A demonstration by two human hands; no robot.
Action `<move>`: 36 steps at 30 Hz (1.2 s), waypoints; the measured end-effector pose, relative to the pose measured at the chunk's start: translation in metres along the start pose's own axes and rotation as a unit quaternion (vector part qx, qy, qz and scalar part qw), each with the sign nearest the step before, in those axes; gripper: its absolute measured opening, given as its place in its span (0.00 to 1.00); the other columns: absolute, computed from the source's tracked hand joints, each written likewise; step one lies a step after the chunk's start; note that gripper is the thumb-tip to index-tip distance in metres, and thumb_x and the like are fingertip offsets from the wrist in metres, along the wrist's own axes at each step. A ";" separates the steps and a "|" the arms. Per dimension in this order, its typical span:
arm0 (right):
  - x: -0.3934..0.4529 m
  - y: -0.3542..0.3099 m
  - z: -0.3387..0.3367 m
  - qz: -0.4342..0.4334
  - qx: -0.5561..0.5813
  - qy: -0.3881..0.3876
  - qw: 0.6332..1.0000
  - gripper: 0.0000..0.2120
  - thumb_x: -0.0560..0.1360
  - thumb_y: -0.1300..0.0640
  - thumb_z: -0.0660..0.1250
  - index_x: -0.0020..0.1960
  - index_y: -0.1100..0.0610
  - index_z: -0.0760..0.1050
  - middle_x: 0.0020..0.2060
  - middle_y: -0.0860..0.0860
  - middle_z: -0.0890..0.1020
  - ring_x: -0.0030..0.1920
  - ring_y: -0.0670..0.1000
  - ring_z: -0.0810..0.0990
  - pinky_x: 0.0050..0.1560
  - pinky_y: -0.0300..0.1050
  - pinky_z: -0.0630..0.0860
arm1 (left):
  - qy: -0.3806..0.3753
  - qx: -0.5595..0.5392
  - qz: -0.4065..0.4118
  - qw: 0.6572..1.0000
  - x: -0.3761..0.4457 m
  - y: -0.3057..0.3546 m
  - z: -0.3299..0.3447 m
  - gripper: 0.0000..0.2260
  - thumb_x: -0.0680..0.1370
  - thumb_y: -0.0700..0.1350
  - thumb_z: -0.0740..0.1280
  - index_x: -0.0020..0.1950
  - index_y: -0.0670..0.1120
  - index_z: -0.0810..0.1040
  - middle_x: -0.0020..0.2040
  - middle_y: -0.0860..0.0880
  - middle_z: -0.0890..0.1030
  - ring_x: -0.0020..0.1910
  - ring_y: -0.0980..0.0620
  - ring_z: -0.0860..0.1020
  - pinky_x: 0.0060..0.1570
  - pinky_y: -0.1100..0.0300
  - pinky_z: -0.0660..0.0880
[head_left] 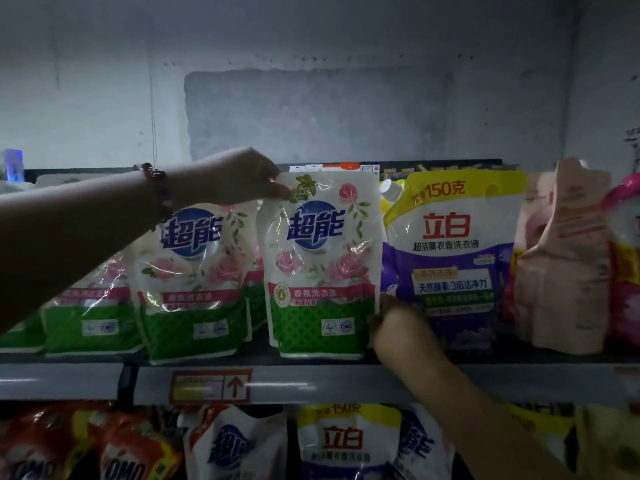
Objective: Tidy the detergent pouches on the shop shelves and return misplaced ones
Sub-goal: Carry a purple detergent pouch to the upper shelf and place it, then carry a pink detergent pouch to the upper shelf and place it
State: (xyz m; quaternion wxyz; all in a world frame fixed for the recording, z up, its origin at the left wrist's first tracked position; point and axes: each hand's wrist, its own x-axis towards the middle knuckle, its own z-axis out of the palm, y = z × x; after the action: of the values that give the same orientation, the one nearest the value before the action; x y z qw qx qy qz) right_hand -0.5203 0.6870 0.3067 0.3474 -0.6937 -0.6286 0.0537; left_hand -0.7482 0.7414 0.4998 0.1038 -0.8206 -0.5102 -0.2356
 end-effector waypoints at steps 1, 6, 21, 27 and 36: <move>-0.005 0.000 -0.001 -0.001 0.014 -0.008 1.000 0.12 0.79 0.57 0.61 0.62 0.54 0.70 0.49 0.53 0.78 0.53 0.57 0.78 0.46 0.42 0.71 | -0.005 -0.019 0.015 1.000 -0.006 -0.002 0.001 0.18 0.73 0.61 0.68 0.54 0.49 0.83 0.47 0.50 0.85 0.38 0.52 0.84 0.39 0.54 0.82; -0.032 -0.004 -0.011 -0.073 -0.039 -0.006 0.997 0.16 0.79 0.53 0.62 0.65 0.52 0.65 0.54 0.52 0.78 0.52 0.55 0.78 0.46 0.46 0.74 | 0.080 0.160 0.077 0.981 -0.038 -0.012 0.026 0.32 0.77 0.59 0.66 0.78 0.50 0.62 0.71 0.43 0.74 0.63 0.43 0.77 0.60 0.48 0.76; -0.109 -0.003 -0.041 -0.186 -0.224 -0.032 0.956 0.35 0.81 0.44 0.59 0.80 0.47 0.44 0.80 0.48 0.47 0.79 0.48 0.41 0.76 0.44 0.38 | -0.097 0.095 0.013 0.991 -0.181 0.060 0.126 0.35 0.78 0.68 0.53 0.80 0.60 0.41 0.82 0.48 0.45 0.80 0.46 0.50 0.77 0.49 0.50; -0.172 0.003 -0.047 -0.002 -0.107 -0.001 0.994 0.33 0.80 0.42 0.61 0.79 0.41 0.48 0.78 0.39 0.49 0.77 0.42 0.42 0.75 0.43 0.46 | -0.067 -0.083 0.038 0.994 -0.201 0.085 0.148 0.34 0.78 0.68 0.55 0.80 0.57 0.52 0.81 0.50 0.56 0.78 0.47 0.58 0.74 0.50 0.59; -0.261 0.018 -0.045 0.146 -0.171 -0.037 0.974 0.34 0.79 0.40 0.60 0.79 0.38 0.46 0.78 0.37 0.45 0.77 0.42 0.37 0.75 0.47 0.44 | -0.112 -0.250 0.100 0.957 -0.274 0.126 0.210 0.33 0.79 0.66 0.57 0.80 0.59 0.51 0.82 0.52 0.52 0.79 0.50 0.54 0.74 0.51 0.60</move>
State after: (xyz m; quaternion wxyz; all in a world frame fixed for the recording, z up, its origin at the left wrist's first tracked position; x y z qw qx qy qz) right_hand -0.5355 0.4314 0.2365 0.1885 -0.8244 -0.5332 0.0210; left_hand -0.6786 0.5540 0.1920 -0.1392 -0.8884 -0.3584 -0.2507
